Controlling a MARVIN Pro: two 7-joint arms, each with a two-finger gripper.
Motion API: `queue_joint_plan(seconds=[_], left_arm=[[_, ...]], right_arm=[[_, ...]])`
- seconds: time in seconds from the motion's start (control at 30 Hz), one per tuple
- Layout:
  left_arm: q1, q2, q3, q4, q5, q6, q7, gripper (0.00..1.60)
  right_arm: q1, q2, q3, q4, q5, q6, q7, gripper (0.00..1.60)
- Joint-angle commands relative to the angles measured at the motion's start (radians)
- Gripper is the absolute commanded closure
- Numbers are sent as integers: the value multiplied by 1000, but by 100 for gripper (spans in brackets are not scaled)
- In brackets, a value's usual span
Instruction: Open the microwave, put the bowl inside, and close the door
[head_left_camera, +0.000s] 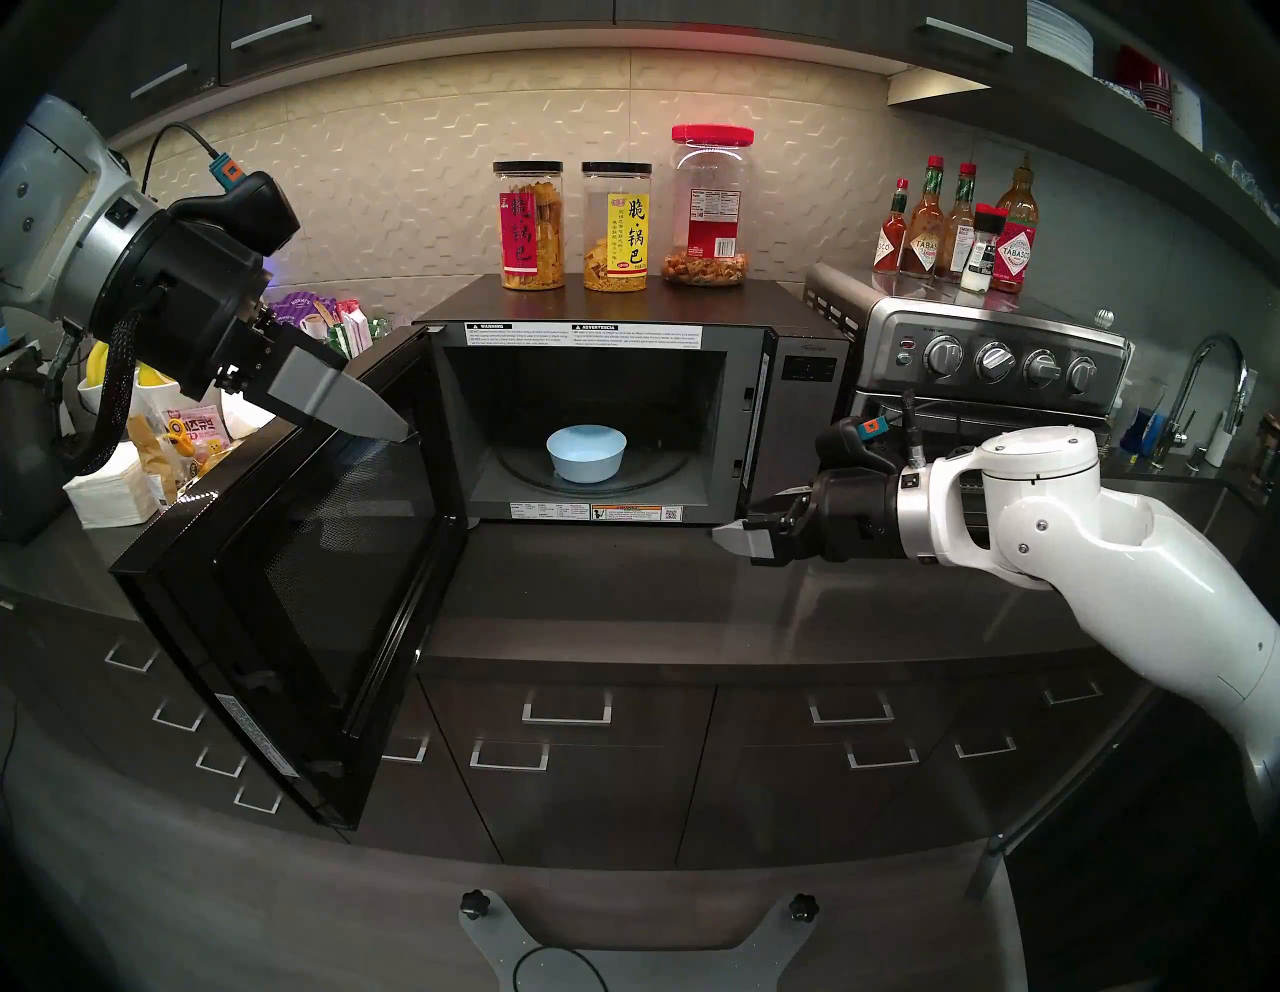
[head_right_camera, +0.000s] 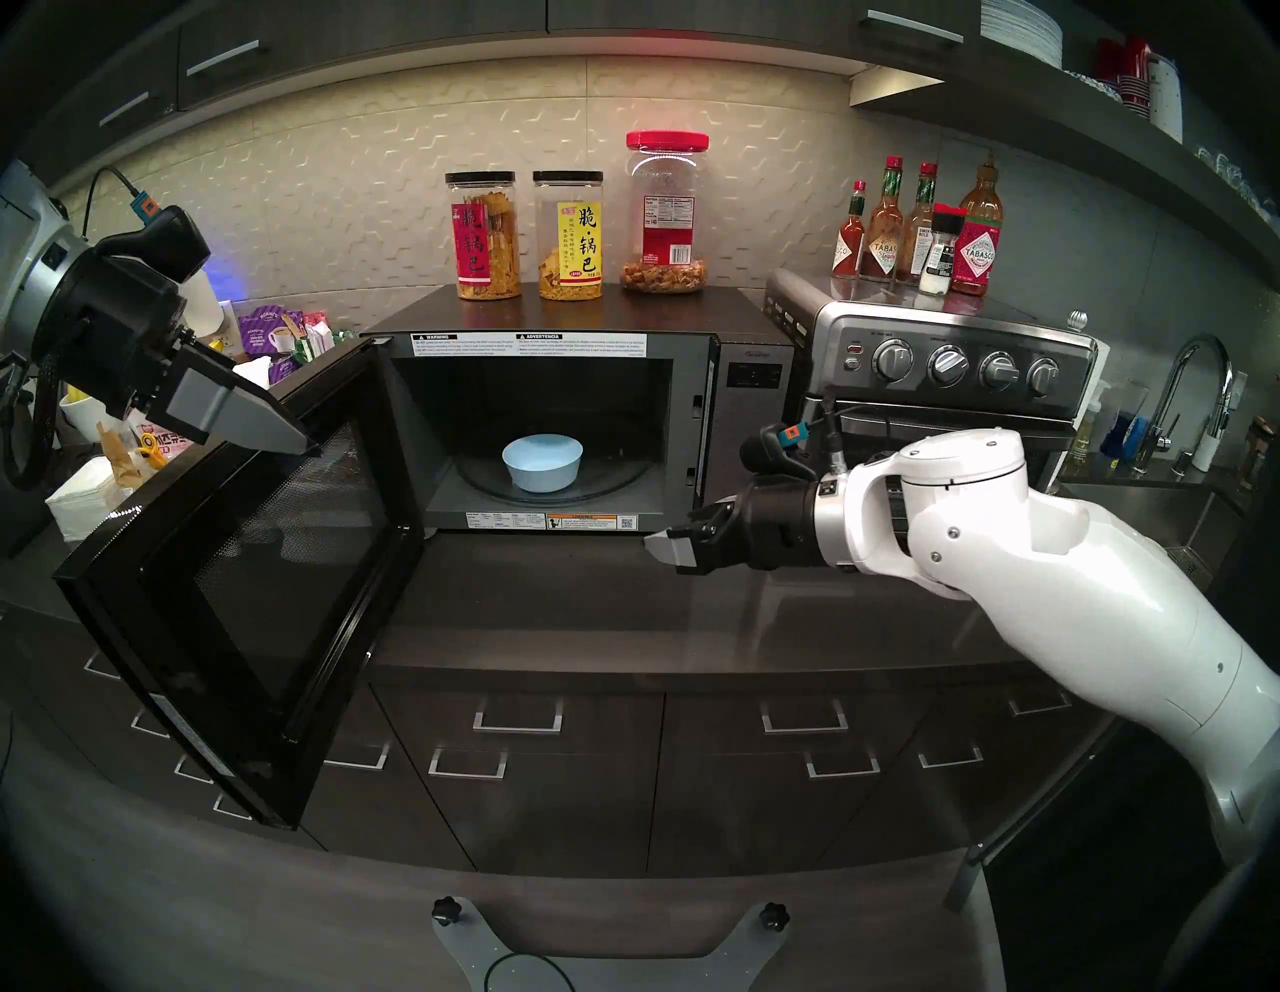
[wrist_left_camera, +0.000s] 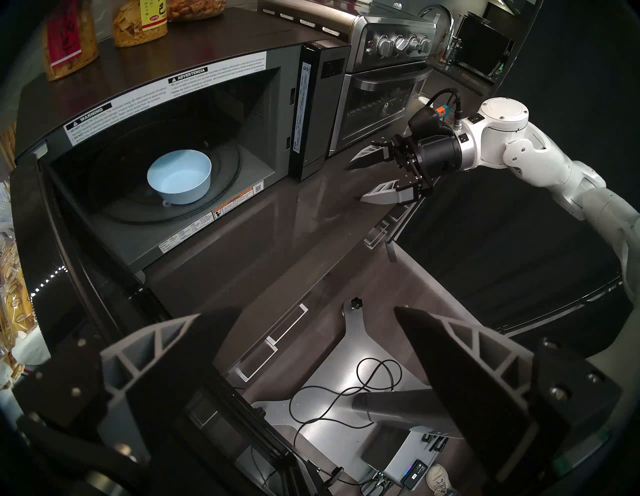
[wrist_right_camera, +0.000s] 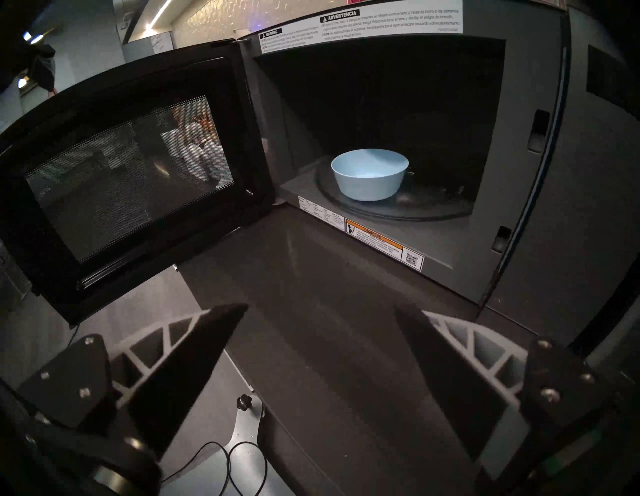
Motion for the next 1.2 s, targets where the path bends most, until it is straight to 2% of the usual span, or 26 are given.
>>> queue_joint_plan(seconds=[0.0,0.2,0.4,0.63,0.7,0.93,1.17], left_arm=[[-3,-1,-8,0,-1,-3,-1,0],[-3,-2,-8,0,-1,-3,-1,0],[-2,-2,-9,0,-2,-3,-1,0],[1,-3,-12,1,-2,-3,-1,0],[2,-3,-13,1,-3,-3,-1,0],[5,-4,-16,2,-3,-3,-1,0],[5,-4,-16,2,-3,-3,-1,0]], right_arm=[[-62,121,44,3,-44,-107,129,0],[-90,184,53,23,-86,-203,235,0],[-119,221,55,51,-127,-303,351,0],[-146,236,52,93,-159,-411,478,0],[-149,224,49,116,-178,-444,517,0],[-136,175,43,144,-204,-433,510,0],[-135,160,47,139,-207,-412,476,0]])
